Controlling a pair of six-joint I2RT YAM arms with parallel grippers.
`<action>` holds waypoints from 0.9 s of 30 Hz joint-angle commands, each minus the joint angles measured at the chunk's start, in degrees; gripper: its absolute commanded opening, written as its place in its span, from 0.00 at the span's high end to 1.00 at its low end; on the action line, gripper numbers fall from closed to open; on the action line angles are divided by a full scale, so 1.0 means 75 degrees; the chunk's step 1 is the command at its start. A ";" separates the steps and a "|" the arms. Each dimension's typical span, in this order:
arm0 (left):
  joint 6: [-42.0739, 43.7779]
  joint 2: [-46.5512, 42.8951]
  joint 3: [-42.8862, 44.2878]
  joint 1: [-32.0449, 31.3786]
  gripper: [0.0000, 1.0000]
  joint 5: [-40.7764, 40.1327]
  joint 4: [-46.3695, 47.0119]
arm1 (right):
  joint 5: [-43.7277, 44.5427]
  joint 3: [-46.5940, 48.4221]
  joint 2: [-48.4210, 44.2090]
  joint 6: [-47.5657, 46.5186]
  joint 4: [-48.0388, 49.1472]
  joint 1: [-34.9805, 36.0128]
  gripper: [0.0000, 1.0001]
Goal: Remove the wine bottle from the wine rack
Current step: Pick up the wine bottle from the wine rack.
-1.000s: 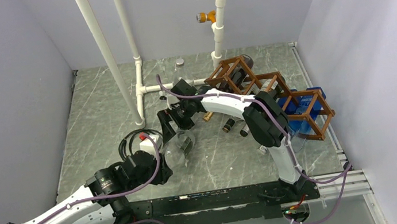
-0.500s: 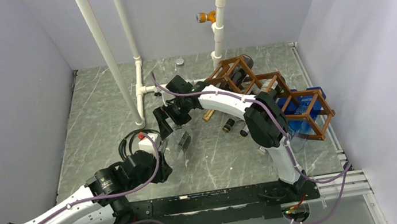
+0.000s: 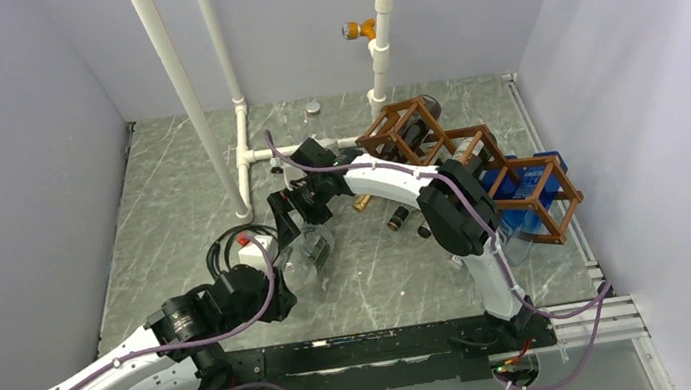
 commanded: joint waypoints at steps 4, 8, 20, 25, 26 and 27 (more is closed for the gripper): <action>0.0423 -0.0155 0.0279 0.0015 1.00 -0.0133 0.2093 | -0.1797 -0.0388 -0.0099 0.0730 0.0951 0.0389 0.00; 0.0442 -0.0152 0.0281 0.0015 1.00 -0.0102 0.1992 | -0.1859 -0.0730 -0.0272 0.1101 0.1491 0.0208 0.00; 0.0371 -0.0312 0.0235 0.0015 1.00 -0.0096 0.1753 | -0.1253 -0.0751 -0.0226 0.1192 0.1826 -0.0056 0.00; 0.0383 -0.0265 0.0223 0.0009 1.00 -0.0082 0.1782 | -0.1028 -0.0773 -0.0155 0.1273 0.1892 -0.0139 0.00; 0.0381 -0.0250 0.0214 0.0015 1.00 -0.0066 0.1792 | -0.1025 -0.0749 -0.0115 0.1300 0.1888 -0.0144 0.00; 0.0376 -0.0252 0.0211 0.0015 1.00 -0.0056 0.1807 | -0.1047 -0.0732 -0.0066 0.1341 0.1892 -0.0137 0.00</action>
